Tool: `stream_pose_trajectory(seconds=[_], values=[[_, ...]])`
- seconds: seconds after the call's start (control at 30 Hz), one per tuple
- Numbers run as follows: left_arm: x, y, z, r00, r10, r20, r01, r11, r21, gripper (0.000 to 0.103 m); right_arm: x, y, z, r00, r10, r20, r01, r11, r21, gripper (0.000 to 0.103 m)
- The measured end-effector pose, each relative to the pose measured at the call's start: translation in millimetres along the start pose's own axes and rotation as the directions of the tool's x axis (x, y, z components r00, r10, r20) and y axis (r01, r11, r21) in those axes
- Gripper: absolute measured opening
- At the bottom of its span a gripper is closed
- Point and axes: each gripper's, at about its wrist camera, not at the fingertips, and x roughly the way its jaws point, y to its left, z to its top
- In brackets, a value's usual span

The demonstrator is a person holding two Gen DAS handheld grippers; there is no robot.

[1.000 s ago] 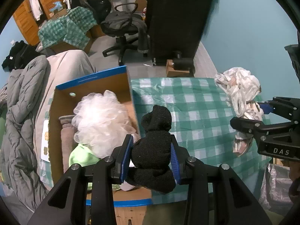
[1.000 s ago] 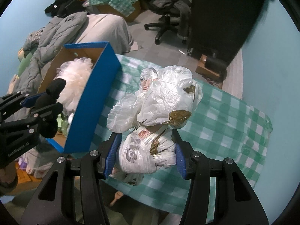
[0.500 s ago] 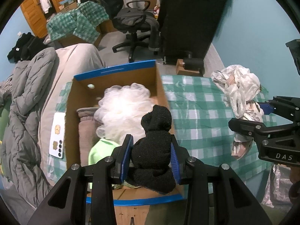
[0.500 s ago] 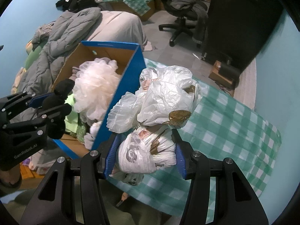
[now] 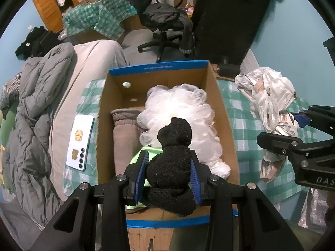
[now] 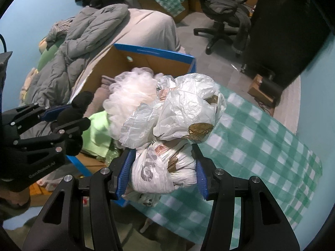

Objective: Organize soft objects
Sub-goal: 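Lift and carry the plastic bundle and black sock over the box with both tools, then open both tools to drop the bundle and black sock into the box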

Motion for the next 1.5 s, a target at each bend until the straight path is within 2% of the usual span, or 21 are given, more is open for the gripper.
stream_pose_trajectory(seconds=[0.43, 0.83, 1.0, 1.07, 1.13, 1.33, 1.5], values=[[20, 30, -16, 0.999, 0.002, -0.053, -0.003, 1.000, -0.027, 0.038, 27, 41, 12, 0.998, 0.047, -0.036, -0.049, 0.998, -0.034, 0.053], [37, 47, -22, 0.996, -0.015, -0.091, 0.011, 0.999, -0.044, 0.039, 47, 55, 10, 0.995, 0.061, -0.080, -0.062, 0.998, -0.001, 0.055], [39, 49, -23, 0.997, -0.006, -0.082, 0.002, 0.999, -0.043, 0.059, 53, 60, 9, 0.994, 0.063, -0.090, -0.062, 0.998, 0.010, 0.058], [37, 50, -22, 0.997, -0.002, -0.074, 0.000, 0.999, -0.036, 0.067, 52, 62, 9, 0.995, 0.058, -0.085, -0.057, 0.998, 0.012, 0.066], [34, 50, -22, 0.998, 0.000, -0.069, -0.002, 0.999, -0.032, 0.067, 49, 62, 9, 0.996, 0.048, -0.071, -0.047, 0.999, 0.015, 0.071], [25, 54, -22, 0.998, 0.007, -0.061, -0.008, 1.000, -0.029, 0.067, 38, 57, 9, 0.998, 0.030, -0.047, -0.029, 0.999, 0.029, 0.072], [5, 55, -20, 1.000, 0.013, -0.024, -0.013, 0.999, -0.033, 0.075, 21, 50, 11, 1.000, 0.012, -0.013, -0.011, 0.999, 0.047, 0.073]])
